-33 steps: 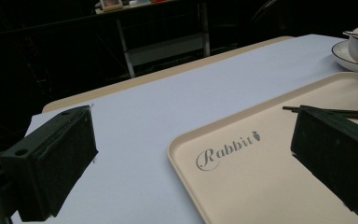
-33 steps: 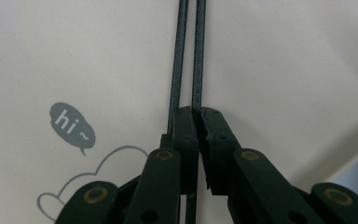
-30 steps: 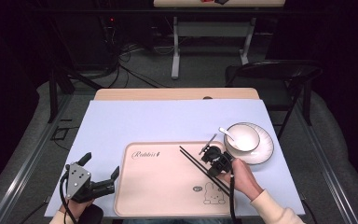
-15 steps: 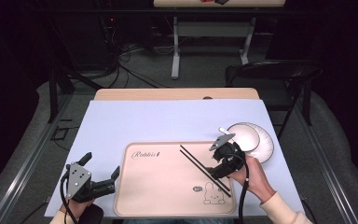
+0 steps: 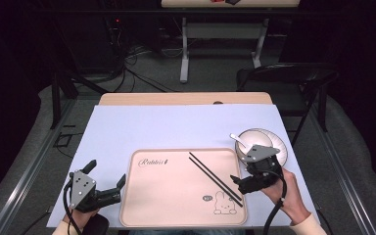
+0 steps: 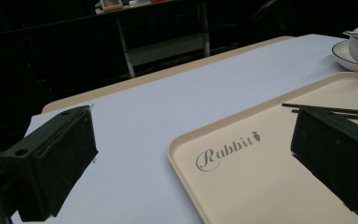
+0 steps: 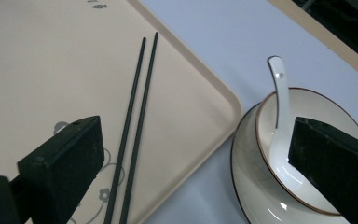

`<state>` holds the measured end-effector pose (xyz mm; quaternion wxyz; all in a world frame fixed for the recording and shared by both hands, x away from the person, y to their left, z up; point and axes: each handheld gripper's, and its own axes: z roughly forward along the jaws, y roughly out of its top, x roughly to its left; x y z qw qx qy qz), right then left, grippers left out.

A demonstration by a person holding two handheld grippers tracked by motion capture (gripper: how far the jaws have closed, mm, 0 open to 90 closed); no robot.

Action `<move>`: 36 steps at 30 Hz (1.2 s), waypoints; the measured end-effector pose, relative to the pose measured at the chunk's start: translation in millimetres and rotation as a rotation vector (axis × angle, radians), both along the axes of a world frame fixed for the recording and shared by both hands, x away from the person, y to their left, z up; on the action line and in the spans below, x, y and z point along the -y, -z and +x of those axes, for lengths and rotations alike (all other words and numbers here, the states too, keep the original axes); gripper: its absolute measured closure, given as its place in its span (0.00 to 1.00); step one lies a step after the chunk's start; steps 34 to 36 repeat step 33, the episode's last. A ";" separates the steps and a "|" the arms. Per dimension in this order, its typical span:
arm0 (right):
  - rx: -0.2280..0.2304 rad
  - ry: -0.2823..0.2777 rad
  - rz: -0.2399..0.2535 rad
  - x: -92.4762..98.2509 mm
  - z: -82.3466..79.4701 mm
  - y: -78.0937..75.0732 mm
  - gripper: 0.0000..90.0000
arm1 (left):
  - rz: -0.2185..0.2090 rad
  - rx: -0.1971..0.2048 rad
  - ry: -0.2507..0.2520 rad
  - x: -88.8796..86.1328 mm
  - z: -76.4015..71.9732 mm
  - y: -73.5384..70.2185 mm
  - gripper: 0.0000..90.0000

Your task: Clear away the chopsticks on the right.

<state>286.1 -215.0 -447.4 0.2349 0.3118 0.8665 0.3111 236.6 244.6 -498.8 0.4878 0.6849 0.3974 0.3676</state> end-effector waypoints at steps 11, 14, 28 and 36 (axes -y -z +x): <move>0.140 0.037 0.083 39.0 -34.9 1.8 0.00 | 0.001 -0.001 -0.001 0.5 0.1 0.1 0.00; 0.167 0.058 0.113 51.0 -48.7 11.3 0.00 | 0.003 -0.002 -0.001 0.5 0.2 0.0 0.00; 0.107 0.104 0.208 78.4 -84.5 48.2 0.00 | 0.005 -0.003 0.003 1.1 0.7 0.0 0.00; 0.108 0.130 0.199 78.0 -83.8 47.7 0.00 | 0.005 -0.003 0.002 1.0 1.0 0.1 0.00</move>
